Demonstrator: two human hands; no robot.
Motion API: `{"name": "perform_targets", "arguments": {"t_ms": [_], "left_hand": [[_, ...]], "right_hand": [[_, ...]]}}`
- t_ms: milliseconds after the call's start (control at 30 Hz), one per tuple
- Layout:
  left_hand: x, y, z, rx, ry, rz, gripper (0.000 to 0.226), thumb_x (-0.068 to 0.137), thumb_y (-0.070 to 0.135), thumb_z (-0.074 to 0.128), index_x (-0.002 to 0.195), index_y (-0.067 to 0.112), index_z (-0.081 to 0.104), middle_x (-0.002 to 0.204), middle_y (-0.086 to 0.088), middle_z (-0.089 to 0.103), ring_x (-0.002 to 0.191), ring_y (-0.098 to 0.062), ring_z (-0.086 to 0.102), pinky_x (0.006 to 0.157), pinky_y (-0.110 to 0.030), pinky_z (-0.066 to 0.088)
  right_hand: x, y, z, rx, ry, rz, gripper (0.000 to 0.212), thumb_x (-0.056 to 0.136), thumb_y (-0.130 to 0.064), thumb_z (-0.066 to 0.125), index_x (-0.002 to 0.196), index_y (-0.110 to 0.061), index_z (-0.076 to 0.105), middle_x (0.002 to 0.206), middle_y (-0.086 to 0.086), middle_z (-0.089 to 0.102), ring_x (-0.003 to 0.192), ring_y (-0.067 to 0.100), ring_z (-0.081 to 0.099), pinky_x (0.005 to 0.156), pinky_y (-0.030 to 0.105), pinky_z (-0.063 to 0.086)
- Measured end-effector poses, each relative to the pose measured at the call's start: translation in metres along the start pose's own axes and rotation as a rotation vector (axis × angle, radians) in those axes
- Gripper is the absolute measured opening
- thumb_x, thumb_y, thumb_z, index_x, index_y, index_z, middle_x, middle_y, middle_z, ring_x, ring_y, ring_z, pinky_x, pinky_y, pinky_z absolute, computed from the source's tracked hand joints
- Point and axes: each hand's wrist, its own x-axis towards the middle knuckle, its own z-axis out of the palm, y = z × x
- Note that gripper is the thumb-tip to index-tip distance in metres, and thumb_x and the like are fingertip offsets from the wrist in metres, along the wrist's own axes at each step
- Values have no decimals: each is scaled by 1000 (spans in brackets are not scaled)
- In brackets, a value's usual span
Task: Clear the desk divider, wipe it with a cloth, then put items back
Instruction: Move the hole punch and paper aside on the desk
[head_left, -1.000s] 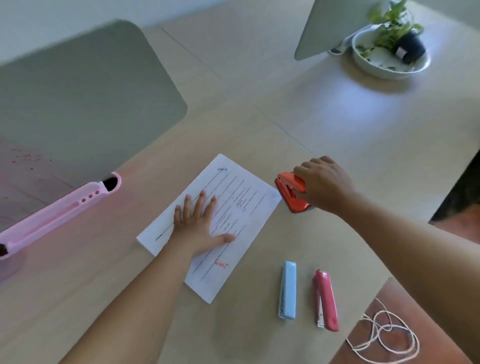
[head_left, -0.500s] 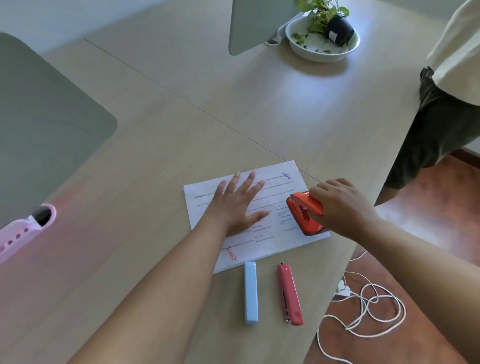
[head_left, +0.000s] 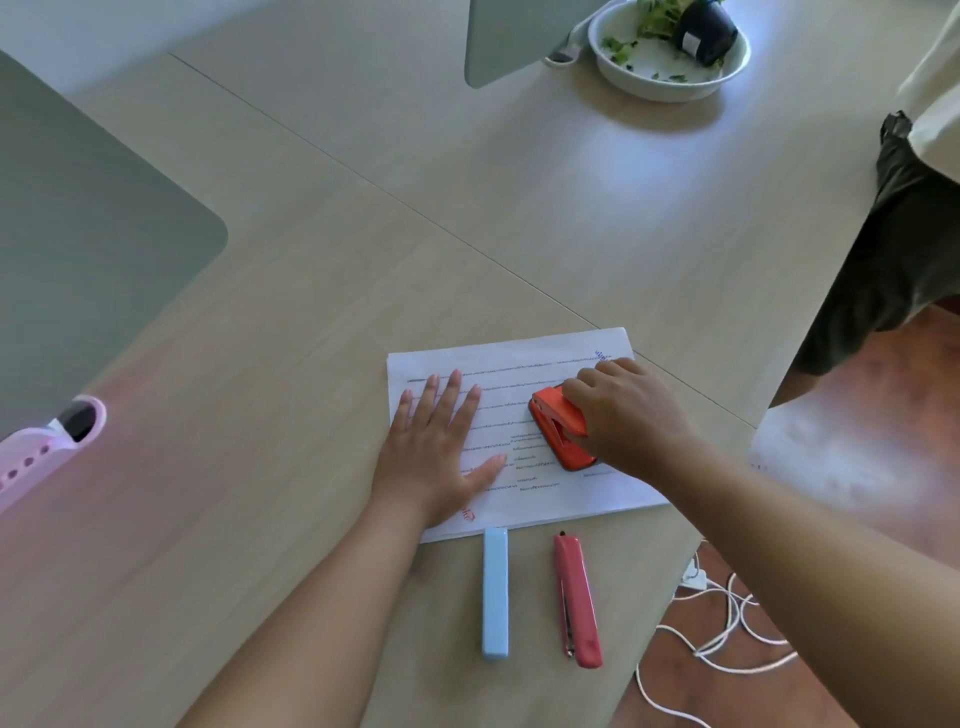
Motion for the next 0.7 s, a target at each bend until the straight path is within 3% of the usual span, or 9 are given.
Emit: {"name": "perform_targets", "arguments": {"t_ms": [333, 467, 600, 700], "left_hand": [[-1, 2, -12, -46, -66, 1, 88, 86, 75, 25, 155, 29, -4, 163, 4, -15, 149, -17, -15, 121, -43, -7], [-16, -10, -27, -14, -29, -32, 88, 86, 75, 24, 155, 28, -5, 163, 5, -12, 149, -17, -12, 121, -43, -7], [-43, -37, -46, -16, 6, -96, 89, 83, 76, 24, 155, 30, -3, 164, 6, -8, 150, -19, -6, 121, -42, -5], [-68, -63, -61, -16, 30, -166, 90, 80, 76, 23, 154, 33, -3, 164, 7, -7, 150, -15, -7, 121, -43, -5]], "right_hand": [[-4, -3, 6, -22, -24, 47, 18, 90, -34, 52, 86, -18, 61, 82, -2, 65, 78, 26, 59, 86, 33, 45], [-2, -4, -9, -32, -59, 27, 28, 88, -42, 55, 83, -15, 59, 77, 1, 61, 74, 27, 55, 78, 36, 47], [0, -7, -30, -58, -217, 15, 58, 75, -66, 43, 110, -21, 52, 101, -4, 54, 94, 21, 50, 88, 33, 42], [11, -22, -43, -62, -228, -34, 98, 67, -78, 46, 145, -21, 29, 132, -2, 43, 118, 22, 43, 103, 34, 37]]}}
